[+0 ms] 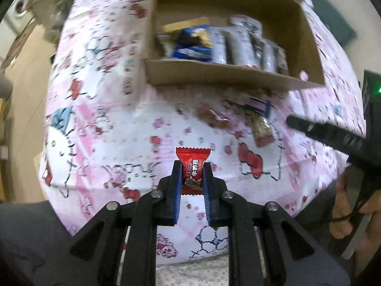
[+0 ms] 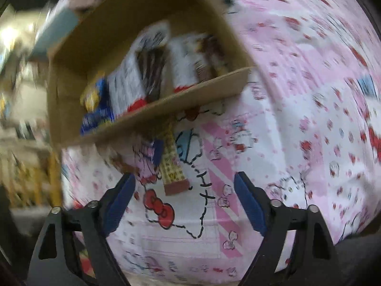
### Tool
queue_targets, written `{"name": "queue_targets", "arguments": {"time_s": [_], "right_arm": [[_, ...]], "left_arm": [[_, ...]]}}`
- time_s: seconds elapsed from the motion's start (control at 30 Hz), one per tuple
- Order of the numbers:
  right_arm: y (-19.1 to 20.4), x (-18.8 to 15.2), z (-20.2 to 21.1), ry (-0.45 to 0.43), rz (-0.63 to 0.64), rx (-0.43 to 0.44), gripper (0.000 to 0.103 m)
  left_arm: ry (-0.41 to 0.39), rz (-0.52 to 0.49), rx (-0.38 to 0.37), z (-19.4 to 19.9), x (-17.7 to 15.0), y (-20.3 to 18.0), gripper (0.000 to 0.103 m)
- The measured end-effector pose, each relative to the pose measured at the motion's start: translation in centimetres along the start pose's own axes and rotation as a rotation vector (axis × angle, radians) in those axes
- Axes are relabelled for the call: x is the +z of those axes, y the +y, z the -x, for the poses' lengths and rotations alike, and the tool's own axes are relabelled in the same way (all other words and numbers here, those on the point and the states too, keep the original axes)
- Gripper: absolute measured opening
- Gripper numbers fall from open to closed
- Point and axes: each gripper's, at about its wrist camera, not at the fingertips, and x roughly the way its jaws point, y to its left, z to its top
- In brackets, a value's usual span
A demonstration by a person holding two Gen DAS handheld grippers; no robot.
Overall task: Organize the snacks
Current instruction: 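Grasp the red candy with the left tool while the right tool grasps the checkered wafer bar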
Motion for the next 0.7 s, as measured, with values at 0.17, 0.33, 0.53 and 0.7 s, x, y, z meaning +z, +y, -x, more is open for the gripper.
{"name": "queue_targets", "arguments": {"time_s": [0.17,0.33,0.53,0.7], "right_arm": [[2.3,0.3,-2.5,0.009,0.113,-0.068,0.067],[3.7,0.3,-5.1,0.027,0.196,-0.115,0.042],[4.7,-0.6,-5.0,0.032,0.263,-0.085,0.028],[7.0,-3.7,-4.5,0.081,0.394,-0.044,0.028]], "left_arm": [[-0.037,0.009,0.050,-0.2,0.3,0.4,0.013],[-0.049,0.052,0.053,-0.2,0.7,1.0,0.013],[-0.065,0.084,0.056,0.2,1.1,1.8,0.013],[-0.081,0.106,0.061,0.7,1.1,2.4,0.013]]}}
